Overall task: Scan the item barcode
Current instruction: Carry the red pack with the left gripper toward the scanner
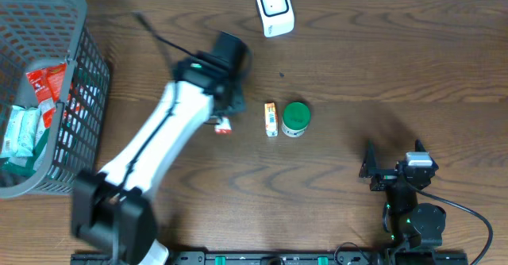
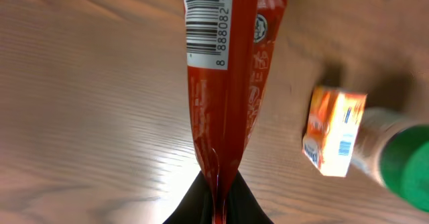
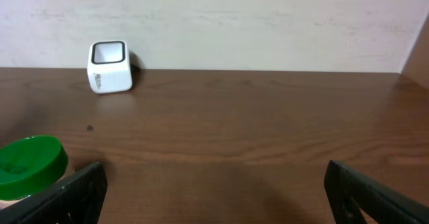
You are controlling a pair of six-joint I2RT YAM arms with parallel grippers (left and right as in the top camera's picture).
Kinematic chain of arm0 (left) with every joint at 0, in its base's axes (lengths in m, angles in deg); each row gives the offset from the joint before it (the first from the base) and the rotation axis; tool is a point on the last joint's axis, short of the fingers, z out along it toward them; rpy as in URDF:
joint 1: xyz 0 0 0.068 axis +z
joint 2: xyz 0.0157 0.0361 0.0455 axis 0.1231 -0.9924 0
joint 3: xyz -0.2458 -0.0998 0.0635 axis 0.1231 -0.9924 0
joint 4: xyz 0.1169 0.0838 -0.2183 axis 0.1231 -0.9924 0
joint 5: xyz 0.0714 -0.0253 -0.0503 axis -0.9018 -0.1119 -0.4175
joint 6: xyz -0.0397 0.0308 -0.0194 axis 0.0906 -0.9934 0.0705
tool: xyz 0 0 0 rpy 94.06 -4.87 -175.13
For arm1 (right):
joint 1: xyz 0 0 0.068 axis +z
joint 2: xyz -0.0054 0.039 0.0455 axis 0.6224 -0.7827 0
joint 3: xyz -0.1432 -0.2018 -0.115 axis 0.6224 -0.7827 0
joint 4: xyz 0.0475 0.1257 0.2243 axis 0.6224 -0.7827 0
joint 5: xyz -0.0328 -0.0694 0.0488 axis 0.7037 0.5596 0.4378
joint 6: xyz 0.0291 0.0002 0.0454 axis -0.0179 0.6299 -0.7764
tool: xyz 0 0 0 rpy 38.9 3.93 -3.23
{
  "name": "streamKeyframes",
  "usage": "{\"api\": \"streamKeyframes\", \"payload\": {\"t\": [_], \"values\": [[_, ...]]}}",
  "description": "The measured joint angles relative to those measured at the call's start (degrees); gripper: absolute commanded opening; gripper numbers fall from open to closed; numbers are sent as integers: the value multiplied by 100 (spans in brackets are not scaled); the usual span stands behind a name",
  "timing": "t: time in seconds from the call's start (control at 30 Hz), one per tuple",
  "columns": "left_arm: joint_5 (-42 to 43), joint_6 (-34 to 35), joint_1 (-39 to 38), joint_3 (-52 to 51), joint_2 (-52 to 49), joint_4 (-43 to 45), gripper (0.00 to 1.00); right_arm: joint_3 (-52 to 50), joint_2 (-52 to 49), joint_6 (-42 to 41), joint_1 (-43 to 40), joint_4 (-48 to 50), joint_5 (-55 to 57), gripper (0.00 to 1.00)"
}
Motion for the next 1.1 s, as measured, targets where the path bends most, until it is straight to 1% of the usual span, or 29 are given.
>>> {"api": "streamKeyframes", "payload": {"t": [0.27, 0.47, 0.53, 0.57, 0.63, 0.73, 0.83, 0.9, 0.93, 1.0, 1.03, 1.1], "values": [[2, 4, -549, -7, -1246, 691, 8, 0, 0, -2, 0, 0, 0, 99], [2, 151, -575, -9, -1650, 879, 8, 0, 0, -2, 0, 0, 0, 99], [2, 170, -575, -9, -1681, 890, 15, 0, 0, -2, 0, 0, 0, 99], [4, 181, -575, -9, -1681, 892, 27, 0, 0, -2, 0, 0, -2, 99], [7, 205, -577, -9, -1681, 896, 40, 0, 0, -2, 0, 0, 0, 99], [0, 280, -577, -9, -1681, 901, 49, 0, 0, -2, 0, 0, 0, 99], [4, 216, -566, -2, -1681, 857, 50, 0, 0, -2, 0, 0, 0, 99], [4, 162, -535, 37, -1674, 846, 49, 0, 0, -2, 0, 0, 0, 99], [4, 149, -509, 55, -1655, 855, 42, 0, 0, -2, 0, 0, 0, 99], [2, 114, -450, 66, -1550, 855, 21, 0, 0, -2, 0, 0, 0, 99], [7, 92, -422, 66, -1460, 855, 7, 0, 0, -2, 0, 0, -2, 99], [-7, 107, -382, 87, -1292, 846, 7, 0, 0, -2, 0, 0, 0, 99]]}}
